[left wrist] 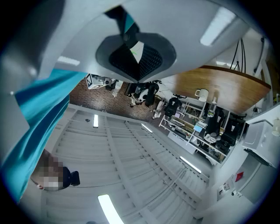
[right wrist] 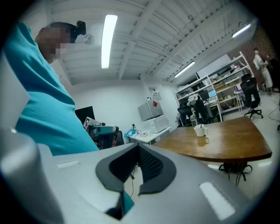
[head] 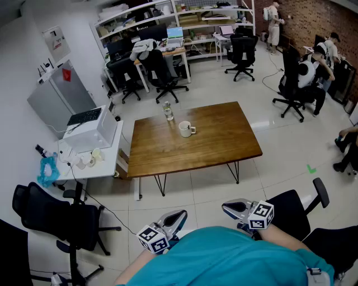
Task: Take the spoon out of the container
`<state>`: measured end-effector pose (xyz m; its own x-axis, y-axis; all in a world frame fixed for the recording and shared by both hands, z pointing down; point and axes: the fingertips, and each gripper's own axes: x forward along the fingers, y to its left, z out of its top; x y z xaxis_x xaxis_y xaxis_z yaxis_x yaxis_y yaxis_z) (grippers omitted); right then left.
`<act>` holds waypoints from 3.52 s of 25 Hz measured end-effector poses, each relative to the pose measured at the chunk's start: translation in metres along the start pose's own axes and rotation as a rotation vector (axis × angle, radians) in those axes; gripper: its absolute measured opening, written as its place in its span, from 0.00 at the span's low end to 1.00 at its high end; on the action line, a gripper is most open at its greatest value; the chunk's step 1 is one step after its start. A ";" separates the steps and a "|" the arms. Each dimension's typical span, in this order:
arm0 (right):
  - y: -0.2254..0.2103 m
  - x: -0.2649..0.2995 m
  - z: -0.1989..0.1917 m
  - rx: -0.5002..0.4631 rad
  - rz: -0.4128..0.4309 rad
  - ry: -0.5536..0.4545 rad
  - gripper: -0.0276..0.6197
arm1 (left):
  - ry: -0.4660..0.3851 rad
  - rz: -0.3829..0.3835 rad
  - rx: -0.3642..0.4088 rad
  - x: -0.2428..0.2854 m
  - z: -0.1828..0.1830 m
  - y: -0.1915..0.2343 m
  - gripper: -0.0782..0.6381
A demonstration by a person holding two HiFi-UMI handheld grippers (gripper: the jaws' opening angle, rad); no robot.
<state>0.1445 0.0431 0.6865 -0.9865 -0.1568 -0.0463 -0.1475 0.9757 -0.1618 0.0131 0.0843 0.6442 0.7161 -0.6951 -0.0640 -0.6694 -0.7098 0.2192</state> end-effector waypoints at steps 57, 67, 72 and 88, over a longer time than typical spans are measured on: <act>-0.712 0.353 -0.020 0.602 -0.260 0.351 0.30 | 0.035 0.233 -0.100 0.241 0.126 0.561 0.11; -0.739 0.410 -0.041 0.629 -0.419 0.431 0.26 | 0.029 0.155 -0.154 0.200 0.154 0.647 0.11; -0.739 0.416 -0.043 0.628 -0.464 0.466 0.17 | 0.022 0.134 -0.169 0.186 0.161 0.668 0.11; -0.649 0.403 0.055 0.730 -0.354 0.147 0.11 | -0.028 0.028 -0.165 0.139 0.176 0.681 0.11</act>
<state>-0.1538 -0.6617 0.7183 -0.8971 -0.3653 0.2485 -0.4181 0.5199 -0.7449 -0.3783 -0.5155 0.6129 0.6901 -0.7190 -0.0823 -0.6460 -0.6633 0.3777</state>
